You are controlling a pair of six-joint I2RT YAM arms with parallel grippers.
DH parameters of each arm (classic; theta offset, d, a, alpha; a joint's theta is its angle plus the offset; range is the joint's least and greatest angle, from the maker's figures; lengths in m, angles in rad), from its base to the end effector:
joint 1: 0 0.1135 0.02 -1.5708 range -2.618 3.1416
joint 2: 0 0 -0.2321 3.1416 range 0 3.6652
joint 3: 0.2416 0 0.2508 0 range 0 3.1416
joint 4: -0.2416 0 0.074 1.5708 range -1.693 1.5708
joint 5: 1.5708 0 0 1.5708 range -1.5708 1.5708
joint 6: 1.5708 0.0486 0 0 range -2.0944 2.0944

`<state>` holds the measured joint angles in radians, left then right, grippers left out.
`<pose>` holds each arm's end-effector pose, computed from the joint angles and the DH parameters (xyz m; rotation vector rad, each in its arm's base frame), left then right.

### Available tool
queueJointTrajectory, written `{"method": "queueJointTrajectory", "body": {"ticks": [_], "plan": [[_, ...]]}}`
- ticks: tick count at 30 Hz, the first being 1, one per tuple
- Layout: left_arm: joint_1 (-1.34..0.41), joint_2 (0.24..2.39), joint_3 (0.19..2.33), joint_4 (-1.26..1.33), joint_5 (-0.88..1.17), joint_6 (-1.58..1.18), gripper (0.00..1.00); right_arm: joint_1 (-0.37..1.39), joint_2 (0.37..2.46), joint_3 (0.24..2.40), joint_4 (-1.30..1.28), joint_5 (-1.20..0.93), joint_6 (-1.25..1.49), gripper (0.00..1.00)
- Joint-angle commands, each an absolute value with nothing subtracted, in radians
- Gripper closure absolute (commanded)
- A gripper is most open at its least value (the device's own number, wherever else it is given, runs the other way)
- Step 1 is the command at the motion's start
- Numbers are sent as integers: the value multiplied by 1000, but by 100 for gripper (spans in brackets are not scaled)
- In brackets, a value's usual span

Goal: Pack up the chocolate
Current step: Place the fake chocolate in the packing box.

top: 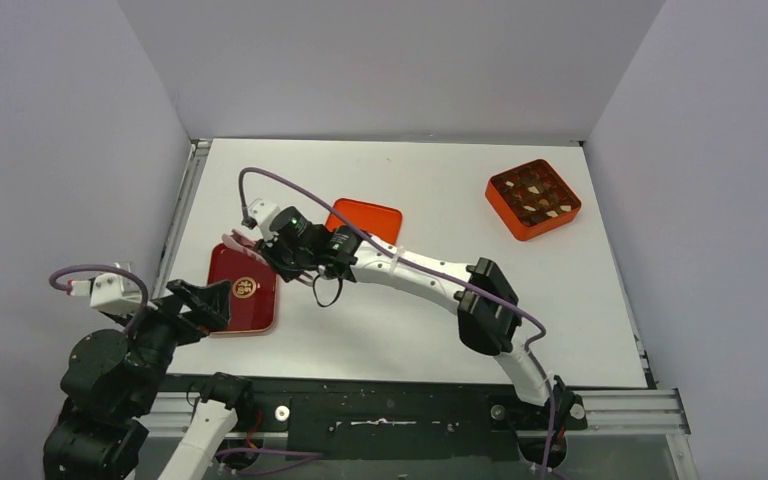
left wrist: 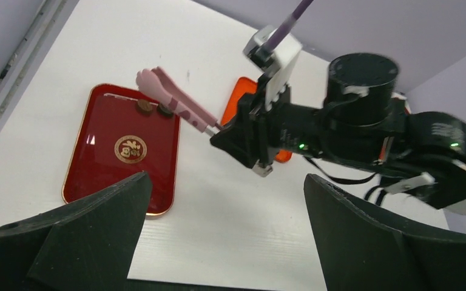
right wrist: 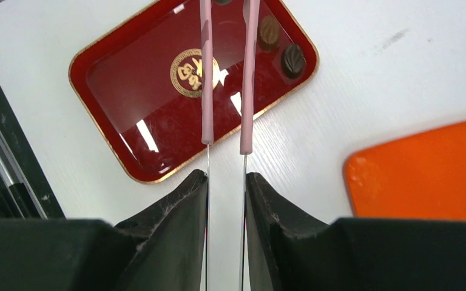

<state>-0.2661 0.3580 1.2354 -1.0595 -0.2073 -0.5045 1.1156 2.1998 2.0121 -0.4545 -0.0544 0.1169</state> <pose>0.0332 0.0013 0.3985 -0.3602 1.7272 -0.3806 0.2197 0.4548 0.2413 -1.1357 2.0162 0.7211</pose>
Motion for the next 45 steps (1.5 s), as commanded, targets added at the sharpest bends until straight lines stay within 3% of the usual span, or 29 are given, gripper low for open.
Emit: {"method": "queueJointTrajectory", "body": {"ticks": [1, 12, 24, 35, 45], "plan": [[-268, 352, 1158, -1034, -160, -504, 3, 1071, 2026, 1948, -472, -5, 135, 78], [-268, 470, 949, -907, 29, -517, 3, 876, 1821, 1824, -642, 78, 152, 78], [-266, 453, 730, -729, 84, -506, 3, 495, 1727, 1764, -765, 87, 116, 78], [-266, 453, 674, -722, 84, -460, 3, 197, 1778, 1771, -798, 68, 101, 78], [-266, 464, 667, -723, 86, -451, 3, -11, 1959, 1956, -880, -39, 95, 77]]}}
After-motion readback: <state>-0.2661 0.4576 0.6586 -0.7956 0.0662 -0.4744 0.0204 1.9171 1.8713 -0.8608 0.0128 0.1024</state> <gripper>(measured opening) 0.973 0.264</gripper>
